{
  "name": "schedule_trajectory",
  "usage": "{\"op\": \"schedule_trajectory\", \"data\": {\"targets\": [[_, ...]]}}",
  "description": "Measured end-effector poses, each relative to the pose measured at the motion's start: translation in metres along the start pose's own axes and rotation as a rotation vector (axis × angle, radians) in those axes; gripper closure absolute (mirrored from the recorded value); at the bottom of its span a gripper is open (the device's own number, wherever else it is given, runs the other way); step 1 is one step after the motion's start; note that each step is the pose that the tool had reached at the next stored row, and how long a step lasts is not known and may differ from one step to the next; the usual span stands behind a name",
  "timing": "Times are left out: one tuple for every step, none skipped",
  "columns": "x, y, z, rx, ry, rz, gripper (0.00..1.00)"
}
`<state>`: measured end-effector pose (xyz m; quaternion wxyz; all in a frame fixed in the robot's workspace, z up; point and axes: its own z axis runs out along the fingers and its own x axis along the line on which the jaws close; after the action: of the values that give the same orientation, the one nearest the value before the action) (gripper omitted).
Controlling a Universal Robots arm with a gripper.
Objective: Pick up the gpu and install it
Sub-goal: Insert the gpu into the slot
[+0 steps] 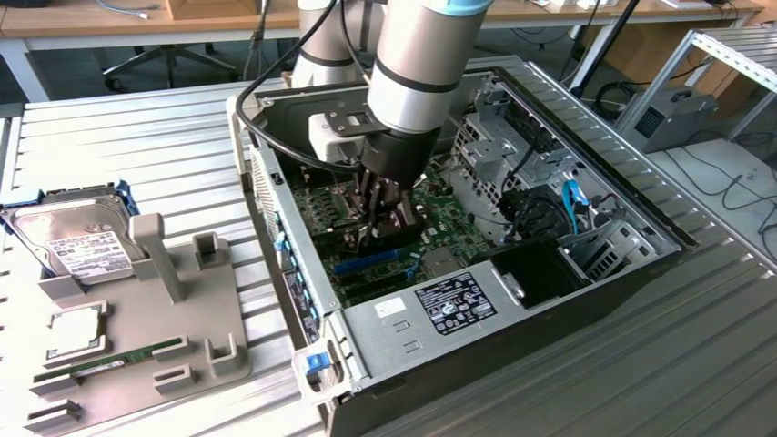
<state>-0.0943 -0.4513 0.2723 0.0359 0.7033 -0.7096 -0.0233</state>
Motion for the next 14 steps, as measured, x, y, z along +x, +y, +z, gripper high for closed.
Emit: {"op": "schedule_trajectory", "data": {"targets": [[0.0001, 0.0000, 0.0001, 0.0000, 0.0000, 0.000, 0.74], [0.0001, 0.0000, 0.0002, 0.0000, 0.0001, 0.000, 0.74], [0.0001, 0.0000, 0.0003, 0.0001, 0.0000, 0.000, 0.74], [0.0002, 0.0000, 0.0003, 0.0000, 0.0003, 0.000, 0.74], [0.0002, 0.0000, 0.0003, 0.0001, 0.0004, 0.000, 0.74], [0.0002, 0.0000, 0.0003, 0.0000, 0.0005, 0.000, 0.74], [0.0002, 0.0000, 0.0004, 0.0000, 0.0005, 0.000, 0.74], [0.0002, 0.0000, 0.0005, 0.0001, 0.0005, 0.000, 0.74], [0.0002, -0.0001, 0.0009, 0.0002, 0.0000, 0.000, 0.74], [0.0002, -0.0001, 0.0013, 0.0002, -0.0010, 0.000, 0.74], [0.0001, -0.0001, 0.0017, 0.0001, -0.0015, 0.000, 0.74], [0.0001, -0.0002, 0.0023, 0.0001, -0.0021, 0.000, 0.74], [0.0002, -0.0002, 0.0027, 0.0000, -0.0027, 0.000, 0.74], [0.0001, -0.0003, 0.0032, 0.0001, -0.0034, 0.000, 0.74]]}}
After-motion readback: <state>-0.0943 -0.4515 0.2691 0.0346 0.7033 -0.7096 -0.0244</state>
